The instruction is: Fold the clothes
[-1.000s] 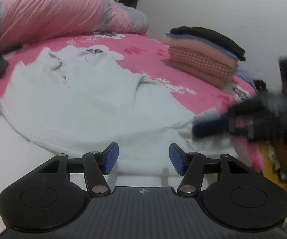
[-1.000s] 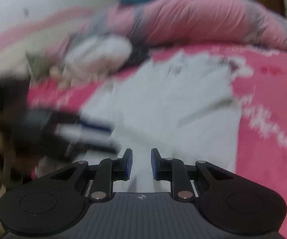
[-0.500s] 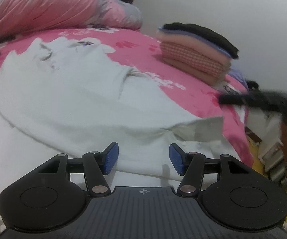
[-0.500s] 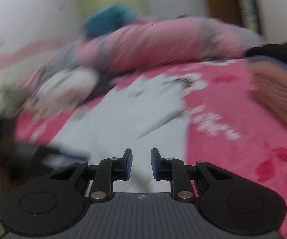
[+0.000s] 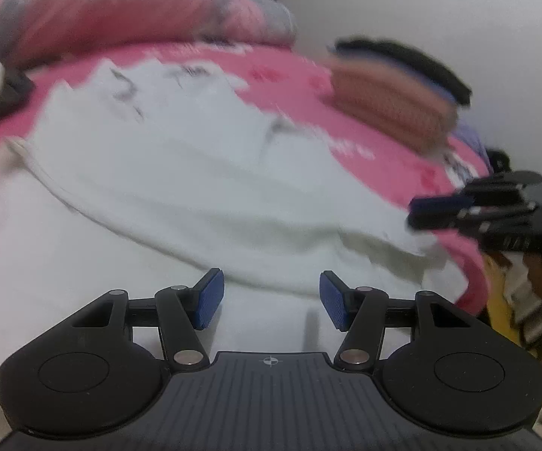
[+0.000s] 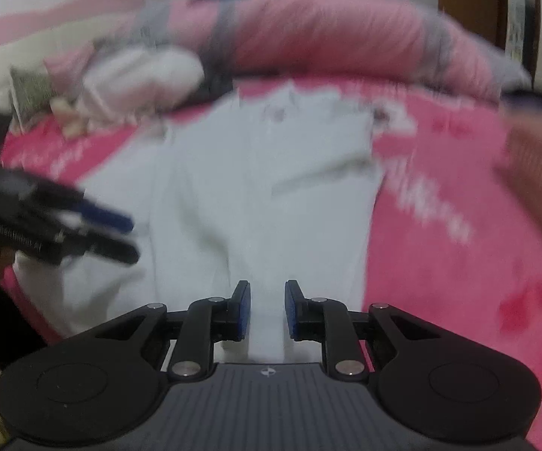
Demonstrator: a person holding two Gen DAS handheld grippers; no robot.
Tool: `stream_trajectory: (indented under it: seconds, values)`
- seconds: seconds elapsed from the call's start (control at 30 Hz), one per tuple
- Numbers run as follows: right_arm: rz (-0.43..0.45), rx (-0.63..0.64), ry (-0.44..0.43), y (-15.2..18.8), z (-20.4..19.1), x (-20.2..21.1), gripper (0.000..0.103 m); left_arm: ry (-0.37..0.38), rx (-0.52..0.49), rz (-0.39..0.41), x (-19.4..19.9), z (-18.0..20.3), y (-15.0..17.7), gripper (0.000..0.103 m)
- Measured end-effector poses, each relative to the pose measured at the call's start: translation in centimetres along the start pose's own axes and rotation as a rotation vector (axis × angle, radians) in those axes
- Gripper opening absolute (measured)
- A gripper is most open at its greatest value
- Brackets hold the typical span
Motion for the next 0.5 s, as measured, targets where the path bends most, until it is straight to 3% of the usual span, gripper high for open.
stream_trajectory:
  seconds: [0.13, 0.23, 0.33, 0.5]
  values:
    - [0.098, 0.037, -0.042, -5.6, 0.3, 0.7, 0.021, -0.137, 0.01, 0.072, 3.1, -3.1, -2.8, 0.057]
    - [0.124, -0.015, -0.125, -10.0, 0.7, -1.4, 0.026, -0.264, 0.075, 0.121, 3.7, -6.9, -4.5, 0.057]
    - [0.106, -0.097, -0.215, -14.7, 0.8, -5.9, 0.044, -0.358, 0.195, 0.162, 3.0, -11.9, -6.0, 0.058]
    - [0.006, -0.103, -0.248, -21.7, -0.9, -18.3, 0.054, -0.387, 0.327, 0.16, -1.4, -19.0, -8.1, 0.059]
Point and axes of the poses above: each gripper's, at about its wrist camera, not at the fingertips, and x roughly against the way its jaws point, z to its right, y to its underside, the point moved 1 cm from there along -x, roughly the way its jaws point
